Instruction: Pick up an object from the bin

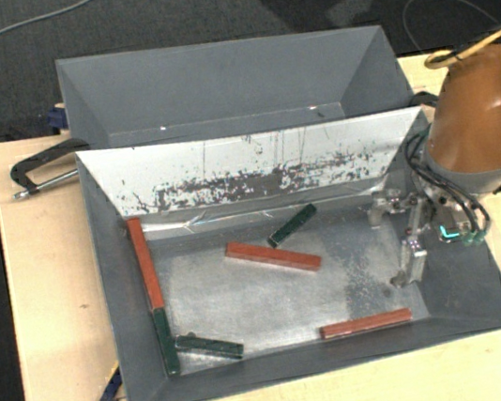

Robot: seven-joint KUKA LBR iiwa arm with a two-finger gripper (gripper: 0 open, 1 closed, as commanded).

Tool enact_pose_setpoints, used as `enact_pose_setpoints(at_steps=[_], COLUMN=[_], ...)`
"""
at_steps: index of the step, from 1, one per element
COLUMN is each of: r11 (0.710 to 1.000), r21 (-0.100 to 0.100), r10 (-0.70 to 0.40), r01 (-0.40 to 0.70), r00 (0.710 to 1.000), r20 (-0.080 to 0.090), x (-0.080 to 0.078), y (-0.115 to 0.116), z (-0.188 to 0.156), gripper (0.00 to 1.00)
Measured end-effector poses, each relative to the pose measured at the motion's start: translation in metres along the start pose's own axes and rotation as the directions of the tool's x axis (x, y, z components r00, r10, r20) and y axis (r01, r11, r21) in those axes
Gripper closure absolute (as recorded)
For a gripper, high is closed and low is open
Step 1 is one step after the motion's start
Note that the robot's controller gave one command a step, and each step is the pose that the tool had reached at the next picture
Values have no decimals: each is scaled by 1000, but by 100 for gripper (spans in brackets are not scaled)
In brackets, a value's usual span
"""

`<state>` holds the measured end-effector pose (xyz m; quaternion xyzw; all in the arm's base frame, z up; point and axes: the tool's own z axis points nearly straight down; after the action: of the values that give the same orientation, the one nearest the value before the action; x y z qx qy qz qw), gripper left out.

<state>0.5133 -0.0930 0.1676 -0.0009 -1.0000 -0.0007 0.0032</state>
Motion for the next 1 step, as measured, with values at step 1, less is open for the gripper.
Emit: enact_pose_setpoints(at_steps=[1], r11=[998], r21=[-2], r10=[-63], r01=[63], r00=[998], r20=[2], x=[-48], y=[47], z=[100], gripper=[0])
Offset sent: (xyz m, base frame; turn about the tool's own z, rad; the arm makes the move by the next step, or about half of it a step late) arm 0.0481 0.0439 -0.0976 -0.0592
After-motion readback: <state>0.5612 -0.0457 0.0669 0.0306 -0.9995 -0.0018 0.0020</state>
